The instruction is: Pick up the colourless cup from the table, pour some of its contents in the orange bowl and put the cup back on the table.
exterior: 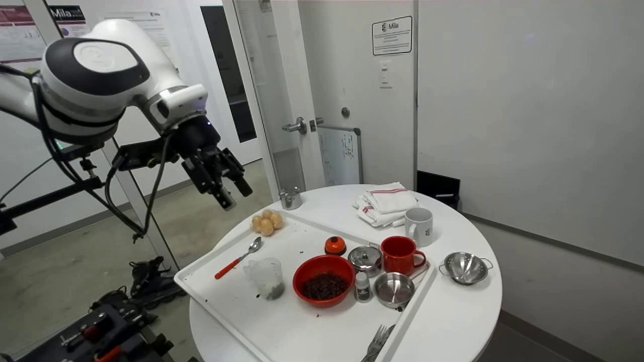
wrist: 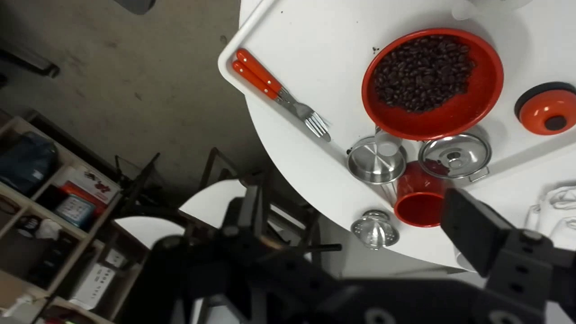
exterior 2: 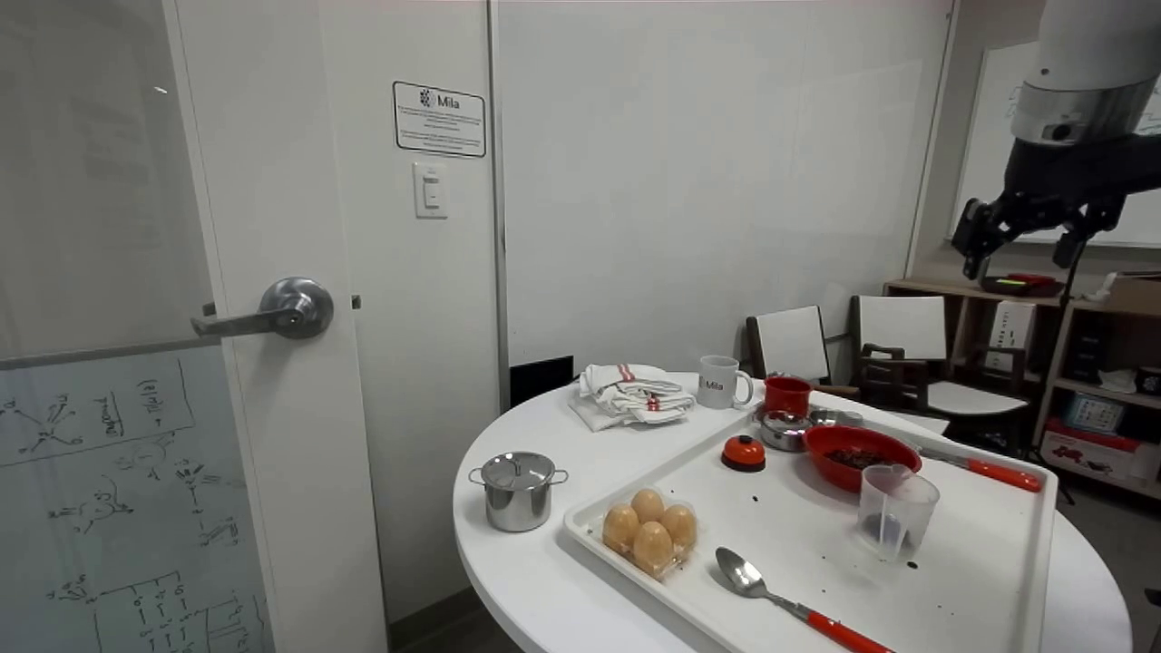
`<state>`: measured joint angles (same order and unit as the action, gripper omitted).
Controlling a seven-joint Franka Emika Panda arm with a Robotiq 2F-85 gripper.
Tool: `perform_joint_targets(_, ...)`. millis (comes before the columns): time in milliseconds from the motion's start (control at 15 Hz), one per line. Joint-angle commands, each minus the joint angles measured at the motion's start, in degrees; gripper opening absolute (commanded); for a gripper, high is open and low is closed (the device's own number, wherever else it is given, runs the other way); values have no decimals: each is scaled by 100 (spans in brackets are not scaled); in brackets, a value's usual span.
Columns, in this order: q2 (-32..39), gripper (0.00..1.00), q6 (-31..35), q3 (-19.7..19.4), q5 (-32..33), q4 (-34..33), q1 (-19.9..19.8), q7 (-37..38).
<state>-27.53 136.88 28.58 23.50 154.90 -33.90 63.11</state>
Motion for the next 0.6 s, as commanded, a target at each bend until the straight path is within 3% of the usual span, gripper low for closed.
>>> perform_joint_targets(0, 297, 100, -673, 791, 245, -409, -446, 1434)
perform_joint_targets(67, 330, 100, -933, 965, 258, -487, -542, 1722)
perform_joint_targets(133, 312, 100, -700, 63, 467, -251, 298, 1418)
perform_joint_targets(400, 393, 100, -795, -455, 674, -258, 815, 1543)
perform_joint_targets(533, 559, 100, -1342, -651, 611, -415, 1019, 1900)
